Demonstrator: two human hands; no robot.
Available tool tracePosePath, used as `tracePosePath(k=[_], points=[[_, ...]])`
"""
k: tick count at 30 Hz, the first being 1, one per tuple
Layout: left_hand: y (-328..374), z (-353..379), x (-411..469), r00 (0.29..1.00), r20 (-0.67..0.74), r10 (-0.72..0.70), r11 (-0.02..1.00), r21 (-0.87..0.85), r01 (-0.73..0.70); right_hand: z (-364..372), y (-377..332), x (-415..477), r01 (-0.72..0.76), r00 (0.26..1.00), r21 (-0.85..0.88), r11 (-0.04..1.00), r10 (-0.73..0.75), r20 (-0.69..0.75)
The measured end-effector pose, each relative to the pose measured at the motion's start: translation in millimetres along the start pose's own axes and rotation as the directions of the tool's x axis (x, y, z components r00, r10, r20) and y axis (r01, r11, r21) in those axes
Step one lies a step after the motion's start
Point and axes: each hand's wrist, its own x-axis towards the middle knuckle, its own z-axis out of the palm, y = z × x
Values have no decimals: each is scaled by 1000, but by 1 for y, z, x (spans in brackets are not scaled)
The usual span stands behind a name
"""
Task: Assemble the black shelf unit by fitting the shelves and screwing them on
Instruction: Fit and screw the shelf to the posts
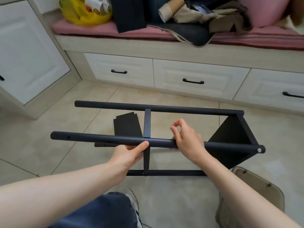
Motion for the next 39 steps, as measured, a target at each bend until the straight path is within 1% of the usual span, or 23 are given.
tracePosePath(k=[5,8,10,12,13,14,15,16,17,18,19,20,21,22,23,24,26,29,32,33,36,37,39], points=[[-3,-7,3,999,-20,-28,996,81,30,8,-4,-1,18,1000,-31,999,-18,13],[1,-10,3,999,6,-35,995,94,34,10,-4,-1,20,1000,-37,999,-20,9],[5,-12,2,997,38,-71,992,111,66,10,-4,-1,19,1000,-36,999,-18,8],[12,-14,0,991,44,-125,971,212,112,9,-4,-2,18,1000,-34,999,-18,8],[17,-14,-2,990,29,-134,940,319,118,9,-4,-2,19,1000,-38,999,-18,6],[21,-14,-3,994,12,-111,875,475,92,8,-5,-3,19,1000,-43,999,-19,4],[25,-13,-3,998,15,-54,751,659,31,8,-5,-4,20,1000,-48,999,-20,6],[29,-13,-3,999,43,21,564,825,-47,8,-5,-5,23,1000,-49,999,-23,12],[34,-11,-4,991,87,103,338,934,-118,8,-6,-7,27,999,-48,999,-26,19],[38,-10,-5,974,136,183,113,981,-158,8,-6,-8,29,999,-46,999,-28,23],[42,-10,-6,949,185,254,-77,982,-171,8,-7,-9,30,999,-46,998,-29,25],[47,-10,-6,923,234,305,-216,961,-172,8,-7,-9,33,999,-49,998,-32,25],[53,-11,-5,899,281,335,-318,932,-173,7,-7,-9,37,999,-58,998,-35,25],[60,-12,-3,877,325,354,-391,903,-177,6,-7,-10,40,999,-69,997,-38,27],[67,-14,0,855,360,372,-438,881,-180,6,-8,-10,42,999,-78,996,-40,28],[72,-18,4,831,397,388,-452,869,-204,6,-8,-11,43,999,-85,995,-40,31],[74,-25,13,799,471,375,-414,856,-310,6,-8,-11,43,998,-97,994,-39,43],[72,-33,25,823,513,245,-327,843,-428,8,-10,-14,49,997,-125,991,-42,57],[73,-34,34,844,515,150,-255,845,-471,10,-10,-15,45,997,-145,988,-35,67],[72,-35,36,849,513,127,-210,850,-483,10,-11,-15,38,997,-153,987,-27,75],[67,-38,39,862,500,82,0,865,-502,9,-11,-11,10,994,-165,986,9,113],[64,-39,39,862,501,78,56,861,-506,9,-12,-9,4,991,-149,989,15,132],[59,-41,41,858,507,80,128,848,-514,9,-14,-4,-4,987,-52,999,12,160]])
